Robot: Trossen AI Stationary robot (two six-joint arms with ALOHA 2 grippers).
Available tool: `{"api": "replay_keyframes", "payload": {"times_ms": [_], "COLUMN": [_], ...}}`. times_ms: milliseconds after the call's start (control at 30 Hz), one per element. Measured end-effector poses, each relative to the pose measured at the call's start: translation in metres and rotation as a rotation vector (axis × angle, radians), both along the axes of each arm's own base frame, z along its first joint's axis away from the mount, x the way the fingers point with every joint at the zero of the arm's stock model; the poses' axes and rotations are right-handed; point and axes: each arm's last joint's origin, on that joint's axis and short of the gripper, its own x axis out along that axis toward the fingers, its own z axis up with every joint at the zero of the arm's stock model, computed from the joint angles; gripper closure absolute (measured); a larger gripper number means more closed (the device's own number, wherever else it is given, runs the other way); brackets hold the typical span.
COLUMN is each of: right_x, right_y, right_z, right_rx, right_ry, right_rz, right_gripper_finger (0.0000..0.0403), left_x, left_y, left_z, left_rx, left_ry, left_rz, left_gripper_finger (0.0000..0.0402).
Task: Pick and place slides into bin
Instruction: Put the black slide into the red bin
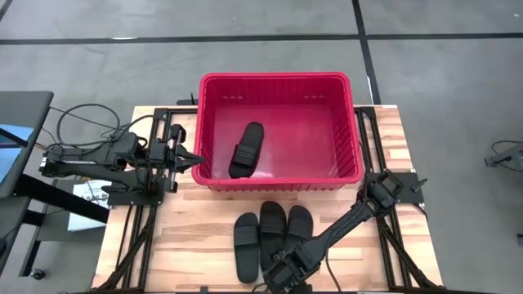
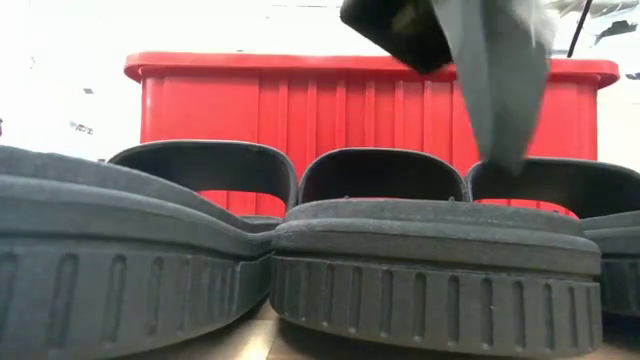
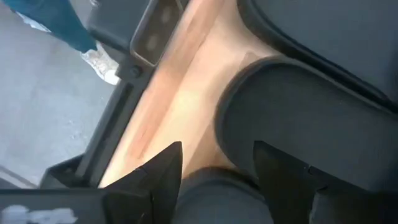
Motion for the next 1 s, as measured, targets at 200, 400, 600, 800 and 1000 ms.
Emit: {"api": "replay_keyframes", "payload": {"times_ms": [200,400,600,800,1000], "right_x": [0.001,0.004,0.005,0.006,0.004], "right_y": [0.003,0.006,0.006,0.005,0.002], "right_z": [-0.016,-0.029,-0.030,-0.033,-0.045], "right_rx": [-0.041,-0.045,-0.075,-0.110,-0.112], "right_ry": [0.010,0.019,-0.001,-0.039,-0.050], "right_rz": [0.048,0.043,0.032,0.015,-0.022], "right_gripper_finger": [0.0214,0.0214,0.0217,0.0240,0.0276], "left_x": [0.000,0.000,0.000,0.000,0.000], "left_y": [0.000,0.000,0.000,0.000,0.000], "left_z": [0.000,-0.002,-0.003,-0.003,-0.002], "left_rx": [-0.003,-0.005,-0.021,-0.024,-0.046], "left_ry": [0.005,0.023,0.028,0.028,0.029], "left_rz": [-0.001,-0.001,-0.003,-0.003,-0.006], "left_gripper_finger": [0.0401,0.0401,0.0401,0.0401,0.0401]}}
